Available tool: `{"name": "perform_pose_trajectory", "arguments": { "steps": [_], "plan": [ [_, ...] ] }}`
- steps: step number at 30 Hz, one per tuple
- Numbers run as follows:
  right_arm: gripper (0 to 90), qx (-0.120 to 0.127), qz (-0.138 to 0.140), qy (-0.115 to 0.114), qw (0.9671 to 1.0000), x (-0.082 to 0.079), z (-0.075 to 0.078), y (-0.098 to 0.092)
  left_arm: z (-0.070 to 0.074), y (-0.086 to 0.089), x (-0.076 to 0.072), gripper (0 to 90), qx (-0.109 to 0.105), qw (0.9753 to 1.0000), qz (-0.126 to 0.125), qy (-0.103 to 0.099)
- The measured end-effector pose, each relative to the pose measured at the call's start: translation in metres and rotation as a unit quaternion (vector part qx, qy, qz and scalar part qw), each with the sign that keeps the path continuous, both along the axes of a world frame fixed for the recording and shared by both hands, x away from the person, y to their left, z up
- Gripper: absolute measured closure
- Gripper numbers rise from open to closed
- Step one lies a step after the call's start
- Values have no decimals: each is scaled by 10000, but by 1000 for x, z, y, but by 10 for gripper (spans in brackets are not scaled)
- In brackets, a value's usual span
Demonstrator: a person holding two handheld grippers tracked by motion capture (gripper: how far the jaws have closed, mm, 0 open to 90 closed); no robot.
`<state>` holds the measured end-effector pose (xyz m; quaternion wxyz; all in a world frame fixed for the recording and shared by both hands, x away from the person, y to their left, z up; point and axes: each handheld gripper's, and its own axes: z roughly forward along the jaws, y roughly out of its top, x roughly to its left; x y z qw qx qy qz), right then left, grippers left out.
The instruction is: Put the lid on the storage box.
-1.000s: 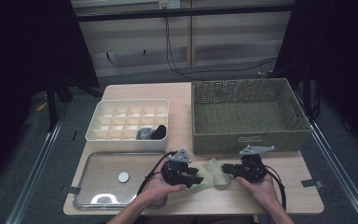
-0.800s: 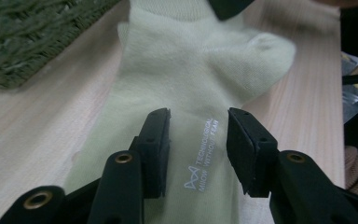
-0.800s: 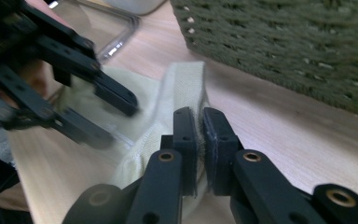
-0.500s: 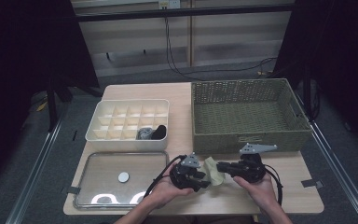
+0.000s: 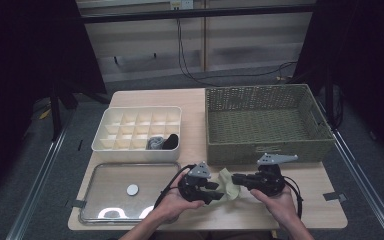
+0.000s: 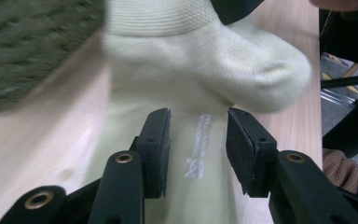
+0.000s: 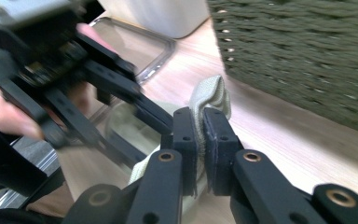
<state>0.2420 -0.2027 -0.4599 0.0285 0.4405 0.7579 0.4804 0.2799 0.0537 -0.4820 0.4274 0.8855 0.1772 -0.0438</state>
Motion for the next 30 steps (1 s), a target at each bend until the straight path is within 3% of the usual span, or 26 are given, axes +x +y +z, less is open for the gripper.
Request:
{"name": "perform_pose_trajectory", "arguments": {
  "steps": [4, 12, 19, 21, 22, 30],
  "plan": [
    [850, -28, -123, 4, 9999, -2, 0, -9, 8, 20, 0, 578, 13, 9998, 134, -128],
    [850, -93, -260, -58, 9996, -6, 4, -21, 13, 52, 1, 539, 54, 9993, 354, -144],
    [848, -128, -202, -71, 9997, -6, 8, -14, 0, 56, -1, 506, 183, 9993, 289, 133],
    [847, -141, -163, -69, 9997, -5, 8, -10, -6, 53, -2, 506, 190, 9994, 256, 149],
    [846, -158, -139, -72, 9998, -5, 8, -7, -6, 53, -2, 505, 302, 9992, 207, 142],
    [840, -244, 180, 41, 9995, 3, 2, 20, -9, 47, -2, 494, 297, 9993, 173, 145]
  ]
}}
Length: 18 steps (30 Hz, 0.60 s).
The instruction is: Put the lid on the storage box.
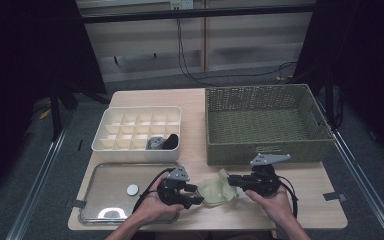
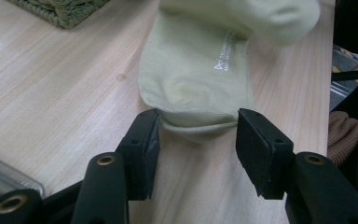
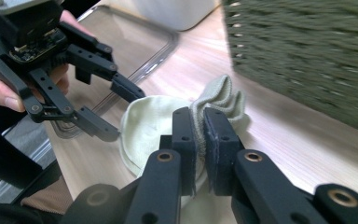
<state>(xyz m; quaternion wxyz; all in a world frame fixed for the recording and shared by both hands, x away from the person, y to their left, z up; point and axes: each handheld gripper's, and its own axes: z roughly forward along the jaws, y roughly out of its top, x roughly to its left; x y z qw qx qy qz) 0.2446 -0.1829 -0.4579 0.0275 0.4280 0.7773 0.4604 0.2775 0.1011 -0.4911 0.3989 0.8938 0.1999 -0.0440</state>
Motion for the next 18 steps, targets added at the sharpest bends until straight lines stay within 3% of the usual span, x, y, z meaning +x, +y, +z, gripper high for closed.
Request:
{"name": "perform_pose_trajectory", "arguments": {
  "steps": [9, 14, 18],
  "plan": [
    [833, -246, 336, 71, 9991, 11, -7, 36, 0, -2, -1, 471, -71, 10000, -58, 9],
    [812, -228, 502, 95, 9984, 10, -14, 48, 0, -1, -1, 437, -71, 10000, -40, 16],
    [744, -156, 600, 98, 9980, 7, -15, 50, 2, 1, -2, 429, -38, 10000, -24, 13]
  ]
}}
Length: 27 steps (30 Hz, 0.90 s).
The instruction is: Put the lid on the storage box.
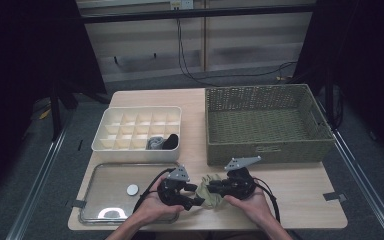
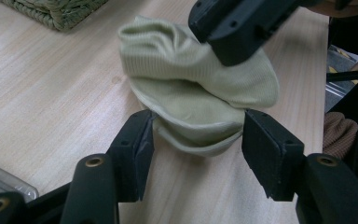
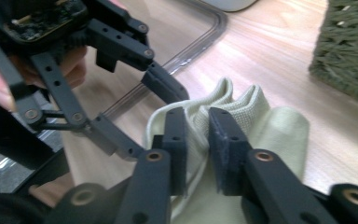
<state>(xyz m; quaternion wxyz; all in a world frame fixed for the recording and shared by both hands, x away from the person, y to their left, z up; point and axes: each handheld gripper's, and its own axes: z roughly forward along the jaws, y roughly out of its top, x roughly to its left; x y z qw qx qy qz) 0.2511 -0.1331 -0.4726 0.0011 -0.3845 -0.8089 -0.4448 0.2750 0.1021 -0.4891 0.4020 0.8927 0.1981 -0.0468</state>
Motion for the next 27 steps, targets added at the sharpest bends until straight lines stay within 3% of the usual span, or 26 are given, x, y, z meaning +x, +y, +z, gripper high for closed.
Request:
{"name": "perform_pose_trajectory", "arguments": {
  "steps": [8, 18, 19, 22, 27],
  "plan": [
    [661, 150, -83, -20, 9999, -3, 5, -9, -1, 1, -2, 443, 84, 9999, -70, -23],
    [645, -251, 156, 51, 9996, 0, -8, 7, -4, 1, 1, 478, 151, 9999, 2, -60],
    [674, -282, 160, 65, 9995, 1, -9, 9, -5, 0, 1, 479, 73, 10000, 31, -60],
    [868, -387, 217, 73, 9990, 2, -13, 13, -5, 0, 3, 486, 189, 9998, 21, -71],
    [900, -273, 206, 18, 9994, -2, -9, 10, -7, -1, 3, 511, 150, 9998, 61, -85]
  ]
}}
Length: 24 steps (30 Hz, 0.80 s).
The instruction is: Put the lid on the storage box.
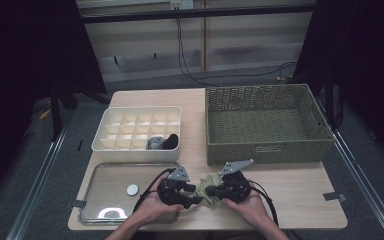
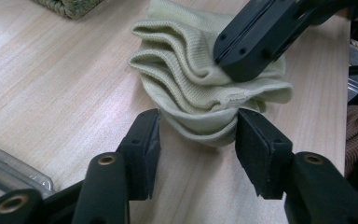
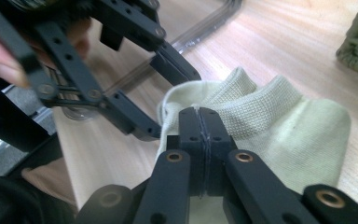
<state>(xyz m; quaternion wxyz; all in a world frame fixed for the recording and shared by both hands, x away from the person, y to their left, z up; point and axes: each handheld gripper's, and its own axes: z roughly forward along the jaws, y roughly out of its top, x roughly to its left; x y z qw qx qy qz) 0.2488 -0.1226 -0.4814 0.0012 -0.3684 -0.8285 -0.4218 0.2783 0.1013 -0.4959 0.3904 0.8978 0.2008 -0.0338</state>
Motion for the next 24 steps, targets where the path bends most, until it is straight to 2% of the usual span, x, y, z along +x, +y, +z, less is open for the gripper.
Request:
{"name": "perform_pose_trajectory", "arguments": {
  "steps": [4, 8, 13, 17, 19, 20, 24],
  "plan": [
    [900, 207, 48, -79, 9997, -6, 6, -2, 0, 0, 0, 540, 26, 10000, -26, -13],
    [900, 340, 188, -55, 9992, -13, 8, 0, -1, -1, -1, 543, 35, 10000, -40, 0],
    [900, 178, 239, 94, 9995, -15, -4, 5, -1, -2, -1, 543, -9, 10000, -14, -26],
    [900, 4, 116, 93, 9999, -13, -11, 3, 1, 1, 1, 522, 32, 10000, -23, 16],
    [900, -33, 79, 162, 9998, -12, -16, 2, 3, 3, 3, 514, -86, 10000, 11, 2],
    [900, -44, 85, 140, 9999, -13, -17, 3, 5, 4, 3, 509, -87, 10000, 25, 0],
    [879, -78, 79, 87, 9999, -14, -15, 4, 13, 8, 7, 509, -305, 9994, 151, -34]
  ]
}}
